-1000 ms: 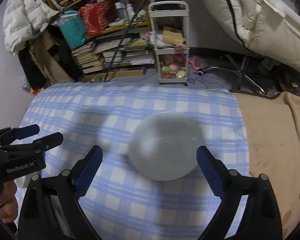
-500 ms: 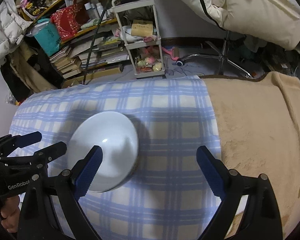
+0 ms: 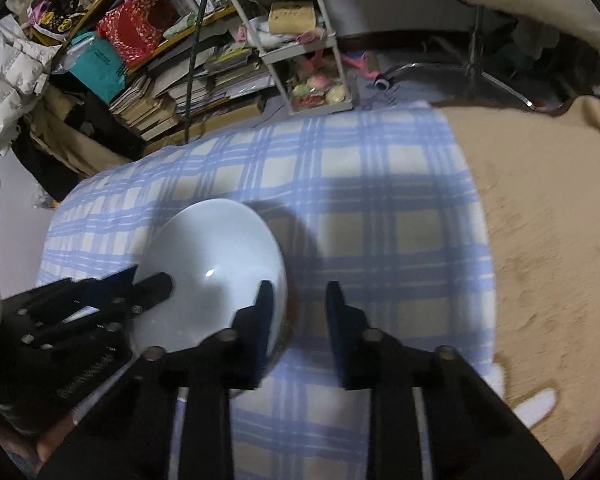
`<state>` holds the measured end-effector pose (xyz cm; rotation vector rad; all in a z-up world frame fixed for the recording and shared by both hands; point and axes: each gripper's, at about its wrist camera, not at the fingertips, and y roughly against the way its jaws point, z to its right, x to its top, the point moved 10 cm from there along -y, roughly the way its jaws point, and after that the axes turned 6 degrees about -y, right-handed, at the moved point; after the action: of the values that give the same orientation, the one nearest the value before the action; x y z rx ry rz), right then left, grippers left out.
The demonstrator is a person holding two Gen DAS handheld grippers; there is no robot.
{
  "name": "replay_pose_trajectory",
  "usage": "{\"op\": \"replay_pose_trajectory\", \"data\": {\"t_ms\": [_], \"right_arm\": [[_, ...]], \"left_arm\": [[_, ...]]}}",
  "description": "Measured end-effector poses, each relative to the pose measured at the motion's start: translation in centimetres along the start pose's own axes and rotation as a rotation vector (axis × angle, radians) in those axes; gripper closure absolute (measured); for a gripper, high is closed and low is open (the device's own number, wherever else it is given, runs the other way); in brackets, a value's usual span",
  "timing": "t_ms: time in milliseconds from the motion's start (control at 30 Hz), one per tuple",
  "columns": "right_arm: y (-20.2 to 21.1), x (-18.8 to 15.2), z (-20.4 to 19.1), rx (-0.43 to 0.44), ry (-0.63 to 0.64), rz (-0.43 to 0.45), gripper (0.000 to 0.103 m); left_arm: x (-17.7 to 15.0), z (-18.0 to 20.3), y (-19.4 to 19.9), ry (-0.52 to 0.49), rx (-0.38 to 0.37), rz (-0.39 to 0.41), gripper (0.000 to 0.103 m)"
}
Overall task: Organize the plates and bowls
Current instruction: 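Grip a white bowl rim with left tool while right tool grips another, then carry both gripped white bowls across the table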
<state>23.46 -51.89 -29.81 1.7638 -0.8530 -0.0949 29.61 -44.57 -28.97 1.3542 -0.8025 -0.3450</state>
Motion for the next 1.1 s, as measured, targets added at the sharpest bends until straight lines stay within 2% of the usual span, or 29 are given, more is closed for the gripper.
{"op": "replay_pose_trajectory", "data": {"t_ms": [133, 500, 767, 967, 1100], "right_arm": [[0.0, -0.3, -0.9, 0.000, 0.018, 0.001, 0.087], [0.8, -0.8, -2.2, -0.011, 0.037, -0.007, 0.089], [1.6, -1.9, -5.4, 0.018, 0.061, -0.010, 0.089], [2.7, -2.9, -8.9, 0.032, 0.109, 0.004, 0.090], [3.3, -3.4, -11.4, 0.033, 0.142, 0.021, 0.090]], "left_arm": [[-0.2, 0.5, -0.2, -0.017, 0.009, -0.010, 0.091], [-1.2, -0.5, 1.1, 0.016, 0.031, -0.032, 0.091], [-2.5, -3.3, 4.2, 0.032, 0.053, -0.011, 0.091], [-3.9, -5.8, 7.4, 0.027, 0.092, 0.045, 0.091], [-5.1, -7.6, 9.2, 0.058, 0.090, 0.063, 0.091]]}}
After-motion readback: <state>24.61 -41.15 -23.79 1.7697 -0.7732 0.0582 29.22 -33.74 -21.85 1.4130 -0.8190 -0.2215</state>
